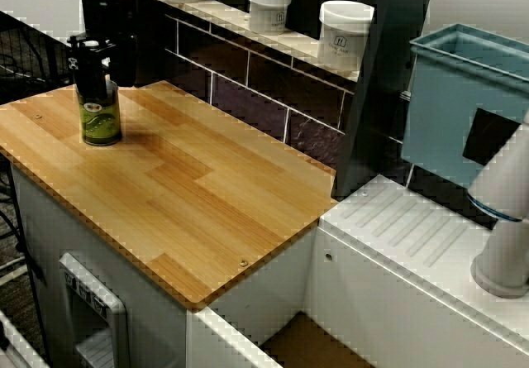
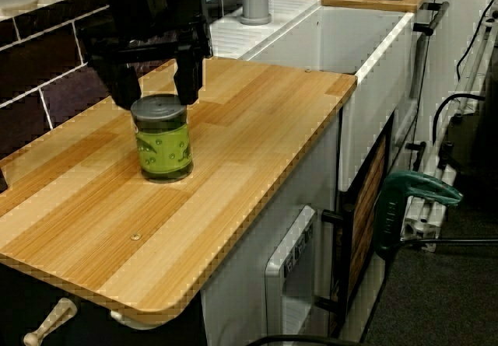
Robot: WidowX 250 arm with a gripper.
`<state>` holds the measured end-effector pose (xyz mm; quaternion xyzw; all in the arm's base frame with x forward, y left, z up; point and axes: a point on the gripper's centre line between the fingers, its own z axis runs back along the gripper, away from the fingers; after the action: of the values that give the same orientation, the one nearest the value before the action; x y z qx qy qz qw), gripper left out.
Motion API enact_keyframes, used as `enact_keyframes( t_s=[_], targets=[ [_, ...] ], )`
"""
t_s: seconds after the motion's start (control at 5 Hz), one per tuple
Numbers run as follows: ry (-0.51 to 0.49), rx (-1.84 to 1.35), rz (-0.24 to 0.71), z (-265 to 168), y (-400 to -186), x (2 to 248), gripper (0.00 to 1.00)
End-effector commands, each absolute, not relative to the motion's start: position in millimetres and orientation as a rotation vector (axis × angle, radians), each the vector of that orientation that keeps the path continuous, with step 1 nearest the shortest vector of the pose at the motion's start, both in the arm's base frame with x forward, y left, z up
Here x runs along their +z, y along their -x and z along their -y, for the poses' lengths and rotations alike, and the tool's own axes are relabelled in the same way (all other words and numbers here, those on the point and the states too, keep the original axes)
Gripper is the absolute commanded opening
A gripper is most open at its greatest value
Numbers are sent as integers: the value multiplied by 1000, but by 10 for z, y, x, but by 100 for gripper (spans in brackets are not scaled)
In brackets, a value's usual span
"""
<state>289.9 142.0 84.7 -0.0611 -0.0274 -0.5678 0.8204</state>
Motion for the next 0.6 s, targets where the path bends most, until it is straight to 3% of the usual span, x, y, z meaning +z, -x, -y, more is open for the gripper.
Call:
enact_keyframes(
  t_s=[0.0,0.4],
  targets=[
    [89,-1167,109,-1667,-2868,1148,100],
    [102,-1137,120,-1828,-2750,1316,100]
  ],
)
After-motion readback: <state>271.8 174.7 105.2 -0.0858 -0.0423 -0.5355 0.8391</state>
